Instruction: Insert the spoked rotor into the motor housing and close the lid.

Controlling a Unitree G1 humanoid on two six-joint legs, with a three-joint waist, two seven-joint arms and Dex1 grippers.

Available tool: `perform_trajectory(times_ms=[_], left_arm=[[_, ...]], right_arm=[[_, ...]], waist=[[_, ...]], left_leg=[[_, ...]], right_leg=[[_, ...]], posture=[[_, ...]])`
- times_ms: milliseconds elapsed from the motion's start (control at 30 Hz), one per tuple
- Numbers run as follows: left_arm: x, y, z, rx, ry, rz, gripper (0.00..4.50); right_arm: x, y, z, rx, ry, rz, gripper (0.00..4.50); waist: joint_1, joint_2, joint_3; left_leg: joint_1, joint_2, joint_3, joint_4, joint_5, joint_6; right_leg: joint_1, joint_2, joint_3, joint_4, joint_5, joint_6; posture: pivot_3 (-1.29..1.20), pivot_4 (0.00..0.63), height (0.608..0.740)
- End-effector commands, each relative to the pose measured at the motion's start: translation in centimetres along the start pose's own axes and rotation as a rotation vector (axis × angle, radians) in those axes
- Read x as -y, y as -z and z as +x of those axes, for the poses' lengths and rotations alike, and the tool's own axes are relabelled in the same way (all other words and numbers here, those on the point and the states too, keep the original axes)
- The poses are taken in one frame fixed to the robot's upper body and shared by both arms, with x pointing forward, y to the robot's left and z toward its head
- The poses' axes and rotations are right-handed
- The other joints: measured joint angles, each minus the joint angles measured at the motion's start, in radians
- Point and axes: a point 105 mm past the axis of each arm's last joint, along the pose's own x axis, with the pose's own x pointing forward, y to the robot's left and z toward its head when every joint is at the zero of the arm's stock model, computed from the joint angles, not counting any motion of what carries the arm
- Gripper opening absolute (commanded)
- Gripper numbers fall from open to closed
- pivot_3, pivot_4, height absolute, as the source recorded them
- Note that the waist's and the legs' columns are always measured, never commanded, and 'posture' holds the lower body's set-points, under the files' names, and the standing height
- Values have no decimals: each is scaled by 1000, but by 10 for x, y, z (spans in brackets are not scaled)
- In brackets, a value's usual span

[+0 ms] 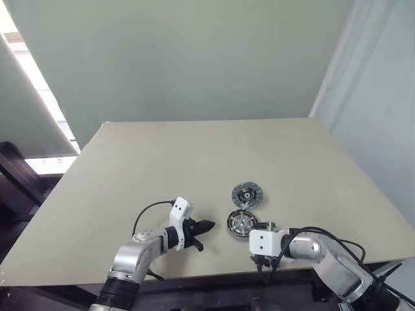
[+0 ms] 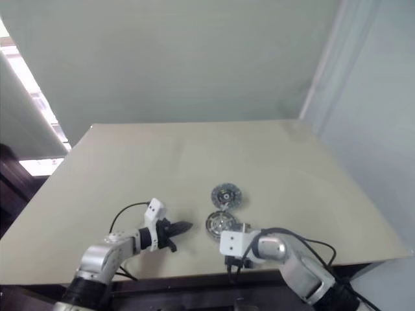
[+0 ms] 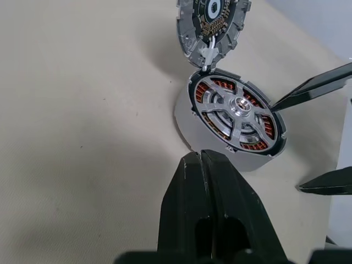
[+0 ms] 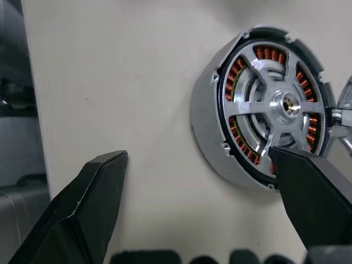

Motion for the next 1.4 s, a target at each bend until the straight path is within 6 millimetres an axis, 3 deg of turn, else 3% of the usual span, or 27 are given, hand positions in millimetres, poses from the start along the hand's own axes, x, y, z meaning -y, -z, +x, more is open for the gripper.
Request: perform_trajectory(times_ms=[33, 100, 233, 500, 567, 867, 1167, 1400], left_arm=[[1, -13, -1, 31, 10, 41, 0], [1, -13, -1, 30, 10, 41, 0], [1, -13, -2, 27, 9, 43, 0], [0, -14, -2, 27, 5, 48, 0], [0, -13, -2, 27, 5, 47, 0], [0, -13, 0, 31, 5, 48, 0], [11, -3, -7, -36, 103, 93, 0], [-4, 5, -25, -89, 80, 132, 0]], right_arm=[[8, -5, 2, 9, 22, -48, 4483], [8, -3, 4, 3, 21, -53, 4483], [10, -2, 6, -5, 31, -60, 3590], [15, -1, 7, -5, 55, -70, 659], [16, -2, 7, -3, 57, -69, 187], [25, -14, 3, 45, 74, -33, 88], [36, -57, -10, 123, 51, 291, 18], [33, -62, -5, 36, 27, 357, 18]], waist=[[0, 0, 0], [0, 0, 0], [0, -1, -1], [0, -2, -1], [0, -2, -1], [0, -2, -1], [-3, -1, 0], [0, -1, 0]], left_leg=[[0, 0, 0, 0, 0, 0], [0, 0, 0, 0, 0, 0], [3, 0, 0, 0, 0, 0], [8, 0, 0, 0, 0, 0], [9, 0, 0, 0, 0, 0], [13, 0, 0, 0, 0, 0], [13, 1, 0, -2, 0, 0], [13, 1, -1, -2, 0, 0]], right_leg=[[0, 0, 0, 0, 0, 0], [0, 0, 0, 0, 0, 0], [2, 0, 0, 1, 0, 0], [7, 0, 0, 0, 0, 0], [8, 0, 0, 0, 0, 0], [12, 0, 0, 0, -1, -1], [11, 0, 0, 0, 0, 0], [11, 0, -1, -1, -1, -2]], posture=[[0, 0, 740], [0, 0, 740], [0, 0, 740], [0, 0, 740], [0, 0, 740], [0, 0, 740], [0, 0, 740], [0, 0, 740]])
